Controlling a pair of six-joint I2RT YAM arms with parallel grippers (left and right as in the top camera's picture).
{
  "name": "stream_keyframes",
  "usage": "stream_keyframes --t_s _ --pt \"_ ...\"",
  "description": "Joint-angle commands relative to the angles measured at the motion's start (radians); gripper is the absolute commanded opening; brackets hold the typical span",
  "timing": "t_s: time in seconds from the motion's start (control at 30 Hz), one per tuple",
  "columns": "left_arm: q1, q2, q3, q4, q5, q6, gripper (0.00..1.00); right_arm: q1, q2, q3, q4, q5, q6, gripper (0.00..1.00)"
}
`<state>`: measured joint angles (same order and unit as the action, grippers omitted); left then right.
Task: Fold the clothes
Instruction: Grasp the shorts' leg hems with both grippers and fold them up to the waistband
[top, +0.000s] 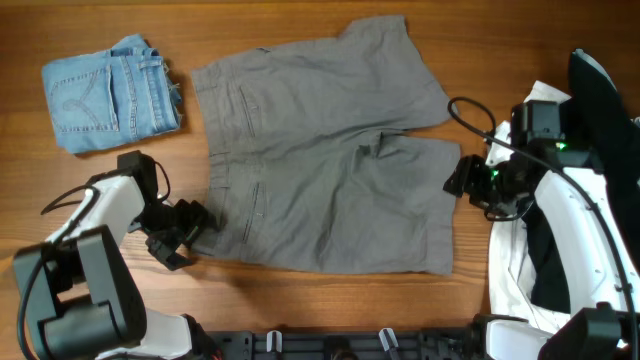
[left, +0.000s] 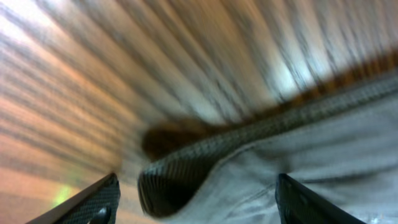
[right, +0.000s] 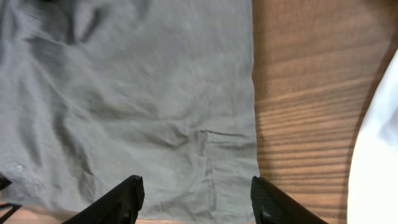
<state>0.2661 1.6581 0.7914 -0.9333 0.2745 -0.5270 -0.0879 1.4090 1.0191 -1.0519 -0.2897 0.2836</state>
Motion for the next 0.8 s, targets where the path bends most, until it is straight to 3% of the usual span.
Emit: stream_keyframes --t_s 0.0,0.03,0.1,0.13,0.27,0.33,0.47,0.57,0.77 --pt "0.013 0.06 -0.007 0.083 0.025 -0.026 0.74 0.004 0.009 -0.045 0.029 0.008 0.04 0.61" --pt "0.013 0.074 -0.007 0.096 0.025 -0.029 0.67 0.004 0.009 -0.057 0.037 0.009 0.055 0.62" --pt "0.013 0.099 -0.007 0.1 0.025 -0.028 0.18 -0.002 0.009 -0.088 0.055 0.025 0.086 0.64" --pt "0.013 0.099 -0.007 0.096 0.024 -0.028 0.04 -0.009 0.009 -0.097 0.056 0.053 0.114 0.66" --pt "0.028 0.097 -0.006 0.089 0.037 -0.026 0.04 -0.082 0.01 -0.137 0.055 0.099 0.172 0.79" --pt "0.039 0.097 -0.006 0.09 0.067 0.003 0.04 -0.124 0.01 -0.192 0.071 0.099 0.218 0.8" --pt "0.042 0.096 -0.006 0.109 0.123 0.051 0.04 -0.148 0.01 -0.297 0.153 0.035 0.215 0.77" --pt "0.042 0.096 -0.006 0.111 0.125 0.053 0.04 -0.126 0.013 -0.348 0.169 -0.027 0.218 0.69" --pt "0.042 0.096 -0.006 0.119 0.126 0.079 0.04 -0.036 0.014 -0.433 0.211 -0.082 0.274 0.71"
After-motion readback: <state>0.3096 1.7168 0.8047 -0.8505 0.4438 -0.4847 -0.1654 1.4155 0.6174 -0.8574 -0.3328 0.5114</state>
